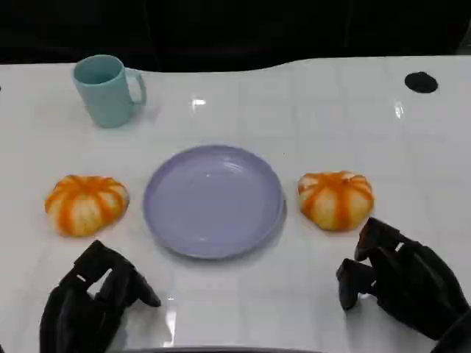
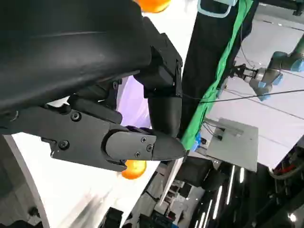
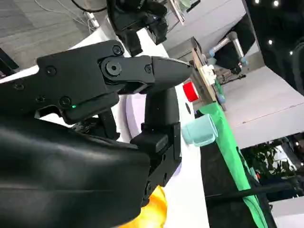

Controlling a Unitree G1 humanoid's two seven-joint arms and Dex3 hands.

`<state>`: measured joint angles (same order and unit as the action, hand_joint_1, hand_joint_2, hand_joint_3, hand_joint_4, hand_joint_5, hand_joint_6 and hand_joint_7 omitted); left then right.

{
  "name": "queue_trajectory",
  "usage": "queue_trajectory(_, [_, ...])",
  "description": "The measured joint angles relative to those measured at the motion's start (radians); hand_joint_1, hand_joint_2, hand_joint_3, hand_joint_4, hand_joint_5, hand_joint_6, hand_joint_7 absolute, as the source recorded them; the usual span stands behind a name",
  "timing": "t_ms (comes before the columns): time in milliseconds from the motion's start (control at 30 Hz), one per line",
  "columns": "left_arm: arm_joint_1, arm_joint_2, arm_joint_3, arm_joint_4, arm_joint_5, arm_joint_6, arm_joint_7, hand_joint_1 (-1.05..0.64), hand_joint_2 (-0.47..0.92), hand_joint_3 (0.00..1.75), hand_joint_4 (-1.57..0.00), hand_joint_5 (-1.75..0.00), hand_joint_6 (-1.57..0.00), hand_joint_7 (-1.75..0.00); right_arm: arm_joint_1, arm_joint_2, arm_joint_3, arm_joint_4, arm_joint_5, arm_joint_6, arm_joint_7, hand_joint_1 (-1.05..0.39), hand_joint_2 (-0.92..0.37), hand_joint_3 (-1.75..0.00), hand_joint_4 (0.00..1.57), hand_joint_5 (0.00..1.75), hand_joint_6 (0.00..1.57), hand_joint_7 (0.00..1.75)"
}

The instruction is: Grasp the bread from the table and place it into the plate.

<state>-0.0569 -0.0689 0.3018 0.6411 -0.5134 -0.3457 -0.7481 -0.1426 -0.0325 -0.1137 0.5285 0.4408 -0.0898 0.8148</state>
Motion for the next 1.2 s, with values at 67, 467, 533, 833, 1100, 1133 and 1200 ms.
queue_trajectory(67, [-0.001, 0.000, 0.001, 0.004, -0.002, 0.000, 0.000, -0.57, 0.92, 0.25, -0.63, -1.75, -0.52, -1.51, 0.000, 0.000, 0.000, -0.004, -0.001, 0.000, -0.005, -0.52, -0.92, -0.40, 0.72, 1.75, 0.48, 1.75])
queue_trajectory(467, [-0.001, 0.001, 0.000, 0.005, -0.004, -0.002, 0.000, -0.57, 0.92, 0.24, -0.63, -1.75, -0.52, -1.53, 0.000, 0.000, 0.001, -0.016, -0.001, 0.002, -0.014, -0.51, -0.92, -0.40, 0.72, 1.75, 0.48, 1.75])
queue_trajectory(533, [-0.001, 0.001, 0.000, 0.005, -0.004, -0.002, 0.000, -0.58, 0.92, 0.24, -0.63, -1.75, -0.52, -1.52, 0.000, 0.000, 0.001, -0.017, -0.001, 0.002, -0.014, -0.51, -0.92, -0.41, 0.72, 1.75, 0.48, 1.75])
queue_trajectory(833, [-0.001, 0.001, -0.001, 0.003, -0.004, -0.001, 0.000, -0.57, 0.92, 0.25, -0.63, -1.75, -0.52, -1.51, 0.000, 0.000, 0.001, -0.020, -0.006, -0.013, -0.013, -0.52, -0.92, -0.38, 0.69, 1.75, 0.46, 1.75])
queue_trajectory(1100, [0.000, 0.001, -0.003, 0.002, -0.004, -0.001, 0.000, -0.57, 0.92, 0.26, -0.63, -1.75, -0.52, -1.51, 0.001, -0.015, 0.008, -0.052, -0.119, -0.187, -0.067, -0.50, -0.92, -0.28, 0.47, 1.56, 0.49, 1.12])
queue_trajectory(1133, [0.000, 0.001, -0.003, 0.001, -0.003, 0.000, 0.000, -0.57, 0.92, 0.26, -0.63, -1.75, -0.52, -1.52, 0.001, -0.032, 0.017, -0.070, -0.146, -0.200, -0.069, -0.50, -0.92, -0.27, 0.45, 1.54, 0.52, 1.03])
queue_trajectory(1200, [0.000, 0.002, -0.004, 0.001, -0.003, 0.000, 0.000, -0.57, 0.92, 0.26, -0.63, -1.75, -0.51, -1.52, -0.003, -0.072, 0.028, -0.110, -0.184, -0.230, -0.073, -0.50, -0.92, -0.27, 0.43, 1.52, 0.53, 0.95])
